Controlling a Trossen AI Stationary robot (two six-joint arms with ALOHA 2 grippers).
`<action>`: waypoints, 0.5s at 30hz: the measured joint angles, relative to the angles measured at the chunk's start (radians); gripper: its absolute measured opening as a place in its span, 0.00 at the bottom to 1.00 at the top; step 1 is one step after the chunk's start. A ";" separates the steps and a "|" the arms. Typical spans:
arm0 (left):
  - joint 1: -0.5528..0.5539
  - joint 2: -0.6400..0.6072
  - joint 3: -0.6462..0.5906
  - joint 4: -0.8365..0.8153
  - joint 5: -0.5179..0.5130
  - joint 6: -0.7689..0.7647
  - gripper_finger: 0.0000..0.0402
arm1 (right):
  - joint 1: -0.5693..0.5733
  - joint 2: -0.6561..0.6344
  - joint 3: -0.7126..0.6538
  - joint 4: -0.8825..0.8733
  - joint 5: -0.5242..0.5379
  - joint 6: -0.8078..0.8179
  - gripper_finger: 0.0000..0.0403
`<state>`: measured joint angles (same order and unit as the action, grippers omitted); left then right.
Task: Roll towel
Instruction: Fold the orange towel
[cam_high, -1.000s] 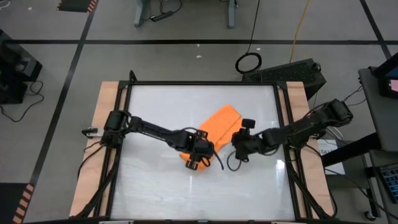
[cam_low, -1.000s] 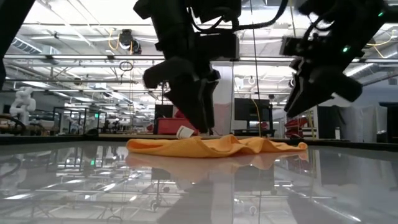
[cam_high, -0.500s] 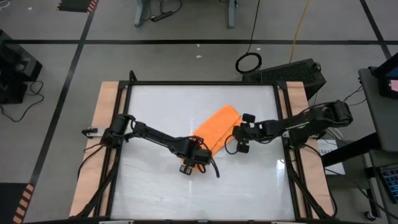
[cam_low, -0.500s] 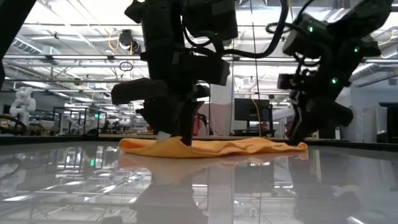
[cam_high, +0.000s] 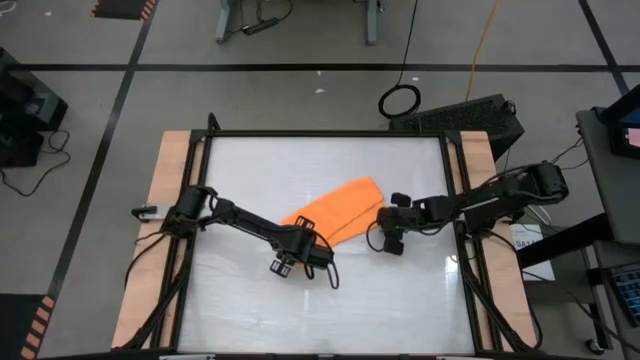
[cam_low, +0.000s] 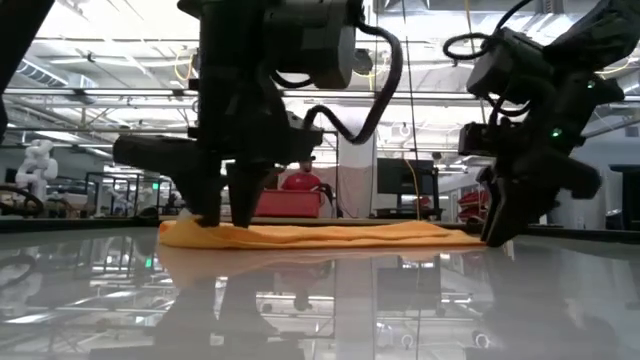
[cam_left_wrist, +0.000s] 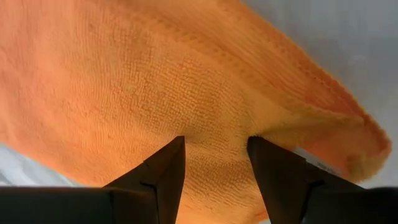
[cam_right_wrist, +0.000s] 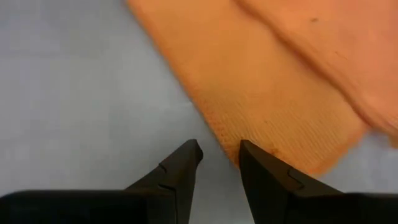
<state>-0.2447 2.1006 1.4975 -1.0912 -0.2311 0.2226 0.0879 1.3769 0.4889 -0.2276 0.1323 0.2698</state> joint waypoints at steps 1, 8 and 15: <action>0.000 0.000 0.000 -0.008 -0.005 0.001 0.47 | 0.012 0.000 0.000 0.000 -0.013 0.010 0.29; 0.000 0.001 -0.002 -0.032 -0.062 0.047 0.47 | 0.082 -0.083 -0.006 0.018 -0.214 0.094 0.29; 0.000 -0.001 -0.001 -0.054 -0.102 0.056 0.47 | 0.121 -0.234 0.027 -0.116 -0.194 0.099 0.29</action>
<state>-0.2447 2.1000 1.4963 -1.1448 -0.3326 0.2790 0.2088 1.1425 0.5162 -0.3439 -0.0619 0.3693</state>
